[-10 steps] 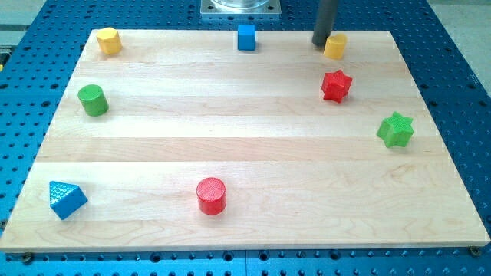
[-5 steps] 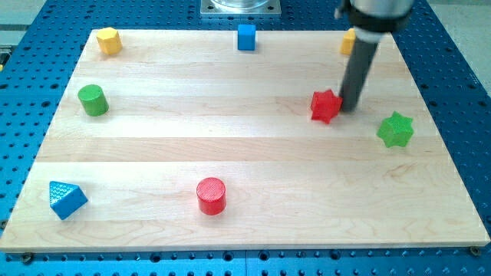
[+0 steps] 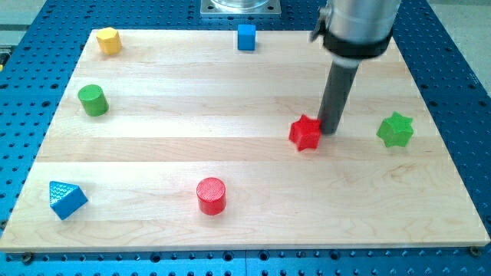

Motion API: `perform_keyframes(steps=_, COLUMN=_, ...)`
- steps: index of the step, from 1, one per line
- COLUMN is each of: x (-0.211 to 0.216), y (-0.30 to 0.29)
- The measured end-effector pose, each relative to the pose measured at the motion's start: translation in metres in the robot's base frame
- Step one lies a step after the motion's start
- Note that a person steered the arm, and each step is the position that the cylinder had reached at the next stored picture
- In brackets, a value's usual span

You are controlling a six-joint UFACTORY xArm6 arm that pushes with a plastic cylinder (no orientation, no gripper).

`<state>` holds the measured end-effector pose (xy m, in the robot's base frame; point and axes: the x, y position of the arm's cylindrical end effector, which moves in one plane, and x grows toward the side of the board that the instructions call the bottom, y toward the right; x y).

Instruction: Push the red star to the bottom right

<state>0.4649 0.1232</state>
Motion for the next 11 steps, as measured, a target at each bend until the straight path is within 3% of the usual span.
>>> perform_keyframes(steps=1, x=-0.034, y=0.002)
perform_keyframes(steps=2, x=-0.011, y=-0.057)
perform_keyframes(steps=3, x=0.057, y=-0.030)
perform_keyframes(steps=4, x=0.086, y=0.000)
perform_keyframes(steps=5, x=0.091, y=-0.014)
perform_keyframes(steps=6, x=0.123, y=-0.024)
perform_keyframes(steps=8, x=0.131, y=-0.003)
perform_keyframes(steps=9, x=0.131, y=0.054)
perform_keyframes(steps=10, x=0.130, y=0.064)
perform_keyframes(steps=11, x=0.114, y=0.004)
